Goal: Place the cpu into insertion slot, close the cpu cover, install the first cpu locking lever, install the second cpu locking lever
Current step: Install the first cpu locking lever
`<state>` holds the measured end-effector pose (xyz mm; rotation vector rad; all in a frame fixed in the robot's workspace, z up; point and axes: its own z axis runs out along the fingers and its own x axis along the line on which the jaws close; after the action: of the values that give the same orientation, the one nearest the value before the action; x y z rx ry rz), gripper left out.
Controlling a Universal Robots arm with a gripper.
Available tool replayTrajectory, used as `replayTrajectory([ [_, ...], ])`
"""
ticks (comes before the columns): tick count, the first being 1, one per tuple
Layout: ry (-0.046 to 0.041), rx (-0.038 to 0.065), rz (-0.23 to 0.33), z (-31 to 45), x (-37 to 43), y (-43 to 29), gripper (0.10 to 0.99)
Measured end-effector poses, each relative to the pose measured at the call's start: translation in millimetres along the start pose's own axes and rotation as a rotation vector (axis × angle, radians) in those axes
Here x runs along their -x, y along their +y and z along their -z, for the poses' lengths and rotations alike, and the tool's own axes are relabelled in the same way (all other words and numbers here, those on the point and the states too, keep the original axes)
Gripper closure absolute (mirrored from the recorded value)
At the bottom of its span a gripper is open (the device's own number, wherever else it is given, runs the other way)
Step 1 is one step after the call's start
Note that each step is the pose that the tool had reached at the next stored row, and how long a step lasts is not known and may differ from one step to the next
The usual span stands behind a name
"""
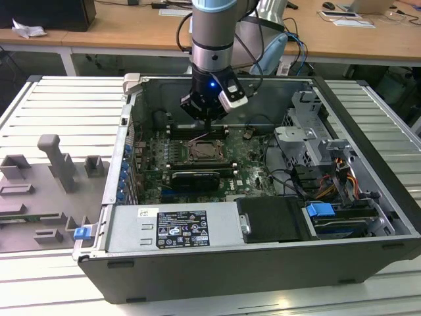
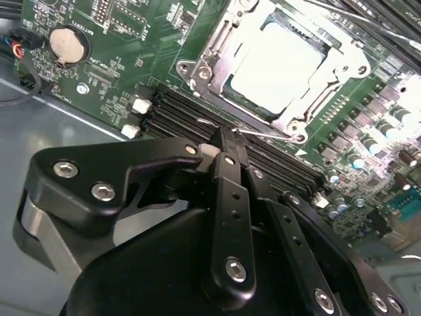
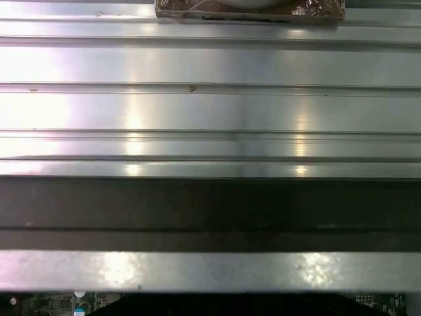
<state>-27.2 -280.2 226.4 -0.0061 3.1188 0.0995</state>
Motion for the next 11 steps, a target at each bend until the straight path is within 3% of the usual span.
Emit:
replayTrajectory([
  [5, 0.0011, 0.0, 0.018, -6.9, 7.6, -0.4, 0.98],
  [11, 0.0017, 0.001, 0.031, -14.4, 10.8, -0.9, 0.98],
])
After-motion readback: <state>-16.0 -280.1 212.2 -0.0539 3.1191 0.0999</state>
